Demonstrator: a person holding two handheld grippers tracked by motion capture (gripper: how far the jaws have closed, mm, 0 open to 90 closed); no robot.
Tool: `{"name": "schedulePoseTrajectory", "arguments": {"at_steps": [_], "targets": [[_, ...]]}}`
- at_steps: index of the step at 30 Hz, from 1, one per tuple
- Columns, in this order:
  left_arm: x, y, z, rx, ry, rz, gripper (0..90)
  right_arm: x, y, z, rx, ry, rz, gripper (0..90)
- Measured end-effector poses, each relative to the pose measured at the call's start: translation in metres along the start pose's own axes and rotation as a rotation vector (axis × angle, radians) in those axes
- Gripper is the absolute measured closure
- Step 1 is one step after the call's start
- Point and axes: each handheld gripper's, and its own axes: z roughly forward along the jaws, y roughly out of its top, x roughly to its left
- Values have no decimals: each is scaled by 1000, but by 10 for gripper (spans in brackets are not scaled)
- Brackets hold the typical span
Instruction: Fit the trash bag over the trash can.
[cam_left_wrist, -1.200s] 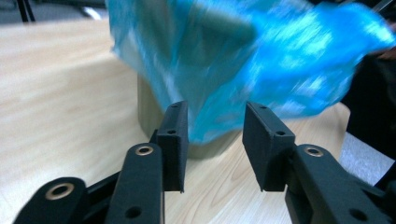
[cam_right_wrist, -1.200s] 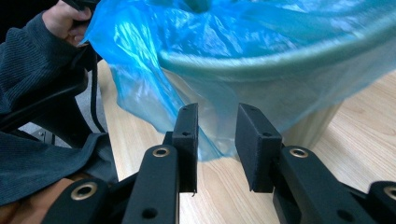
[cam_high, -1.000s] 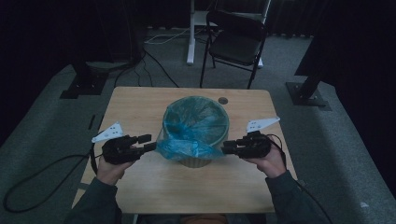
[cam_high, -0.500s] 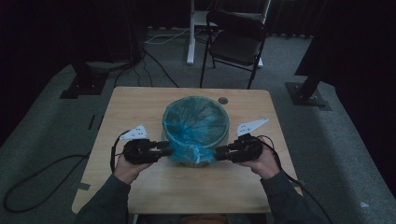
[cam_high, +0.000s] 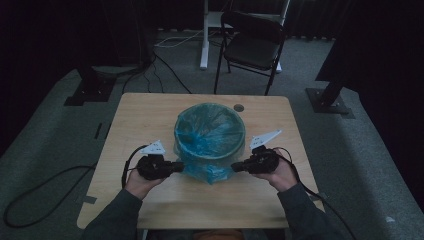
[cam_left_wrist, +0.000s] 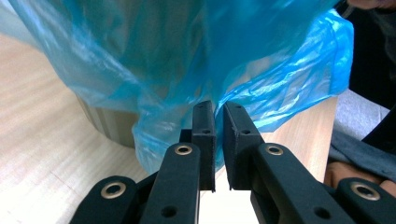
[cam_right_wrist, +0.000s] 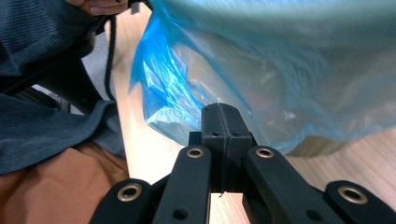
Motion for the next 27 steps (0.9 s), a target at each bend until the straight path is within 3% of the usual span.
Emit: {"name": "schedulePoseTrajectory", "arguments": {"at_steps": [2,6,10,15,18,27], "targets": [[4,-2,5,22,14,-10,824,-3,-3,1,9,-8,8,900],[11,-5,2,4,14,-36,781,-7,-5,-1,14,-33,20,900],[16,-5,-14,-78,-21,-50,686,-11,-6,-13,-20,-69,33,900],[15,1,-29,-125,-9,-40,611,-12,-2,-28,-56,-112,30,809],[17,12,-42,-175,19,-40,596,-14,4,-45,-111,-146,36,718],[29,48,-51,-245,89,-39,561,-26,26,-62,-211,-201,78,640]]}}
